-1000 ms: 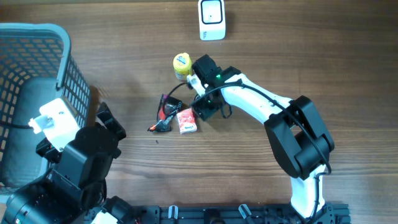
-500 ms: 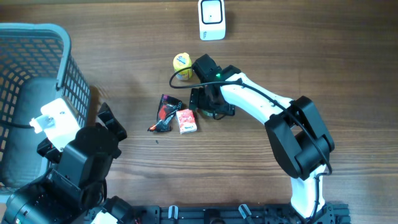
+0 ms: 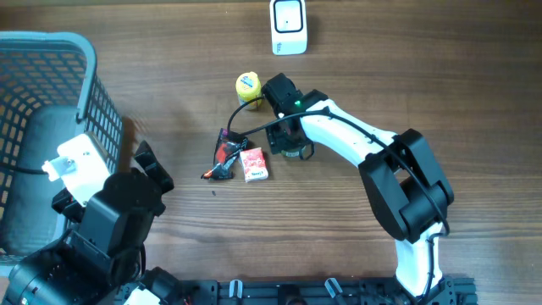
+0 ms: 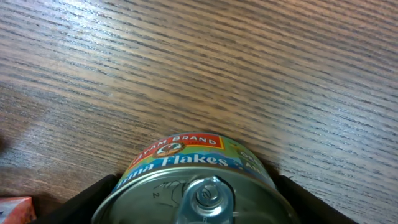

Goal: Scan the item barcode

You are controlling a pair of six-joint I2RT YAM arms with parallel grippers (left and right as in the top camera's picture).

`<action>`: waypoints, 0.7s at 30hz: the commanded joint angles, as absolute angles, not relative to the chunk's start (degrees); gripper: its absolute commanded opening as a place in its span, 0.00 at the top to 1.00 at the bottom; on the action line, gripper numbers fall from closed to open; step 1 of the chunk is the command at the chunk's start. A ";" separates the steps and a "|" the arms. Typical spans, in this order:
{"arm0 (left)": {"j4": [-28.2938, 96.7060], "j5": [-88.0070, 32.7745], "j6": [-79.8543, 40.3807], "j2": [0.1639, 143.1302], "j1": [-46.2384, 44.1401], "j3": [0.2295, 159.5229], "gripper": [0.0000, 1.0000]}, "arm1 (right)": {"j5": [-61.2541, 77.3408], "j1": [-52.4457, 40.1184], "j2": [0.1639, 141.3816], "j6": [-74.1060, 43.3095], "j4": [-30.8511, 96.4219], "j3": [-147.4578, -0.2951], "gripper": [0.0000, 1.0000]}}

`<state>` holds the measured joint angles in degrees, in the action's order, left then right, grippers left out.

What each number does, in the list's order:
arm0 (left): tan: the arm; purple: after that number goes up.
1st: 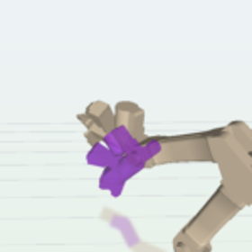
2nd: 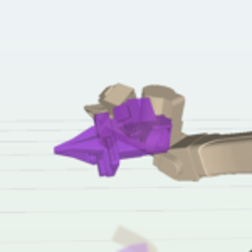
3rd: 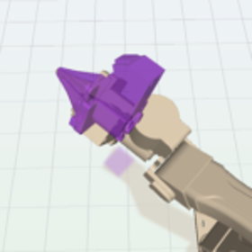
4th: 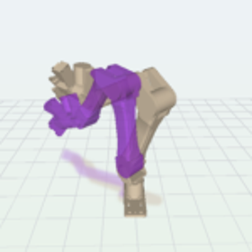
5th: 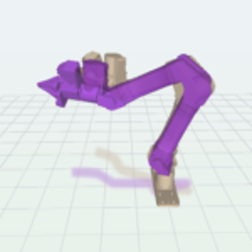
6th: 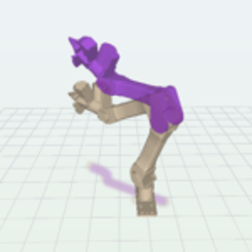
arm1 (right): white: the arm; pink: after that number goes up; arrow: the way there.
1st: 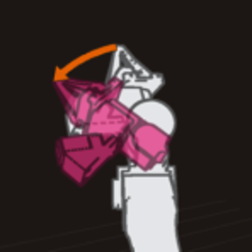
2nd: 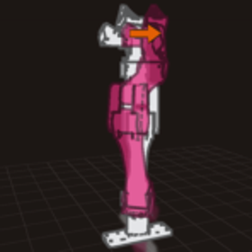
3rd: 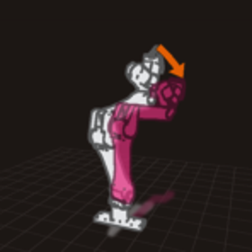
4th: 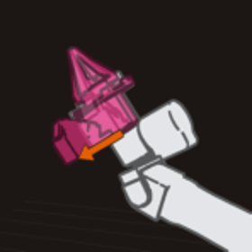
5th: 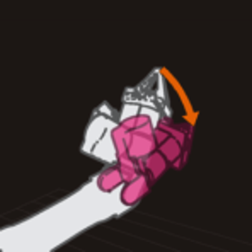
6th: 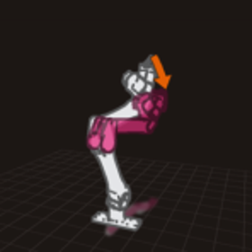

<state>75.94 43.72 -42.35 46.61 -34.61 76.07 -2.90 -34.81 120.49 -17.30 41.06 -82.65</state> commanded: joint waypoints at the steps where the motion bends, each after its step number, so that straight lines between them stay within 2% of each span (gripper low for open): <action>1: 76.18 43.53 -42.94 46.65 -34.61 75.72 0.00 | 3.09 -34.81 123.44 -22.24 41.71 -81.08 0.33; 5: 76.16 43.51 -42.94 46.65 -34.61 75.72 0.00 | 3.09 -34.81 123.44 -27.22 45.28 -81.08 0.33; 6: 76.16 43.51 -42.94 46.65 -34.61 75.72 0.00 | 3.07 -34.81 123.44 -27.14 45.50 -81.08 0.11; 7: 76.16 43.51 -42.94 46.65 -34.61 75.75 0.00 | 3.03 -34.81 123.44 -26.96 45.45 -81.08 0.00; 9: 76.18 43.51 -42.92 46.65 -34.61 75.72 0.00 | 2.83 -34.81 123.44 -27.20 45.52 -81.08 0.00; 13: 76.29 43.51 -42.92 46.65 -34.61 75.72 0.00 | 2.20 -34.81 123.44 -32.71 45.95 -81.08 0.04; 15: 76.82 43.51 -42.92 46.65 -34.61 75.72 0.00 | 2.09 -34.81 123.44 -38.30 47.11 -81.08 0.12; 18: 77.23 43.53 -42.92 46.65 -34.61 75.72 0.00 | 1.54 -34.81 123.44 -39.42 46.96 -81.08 0.21; 19: 77.23 43.53 -42.92 46.65 -34.61 75.72 0.00 | 0.78 -34.81 123.44 -39.31 47.00 -81.08 0.28; 21: 77.23 43.53 -42.92 46.65 -34.61 75.72 0.00 | -0.36 -34.81 123.44 -39.05 47.00 -81.08 0.31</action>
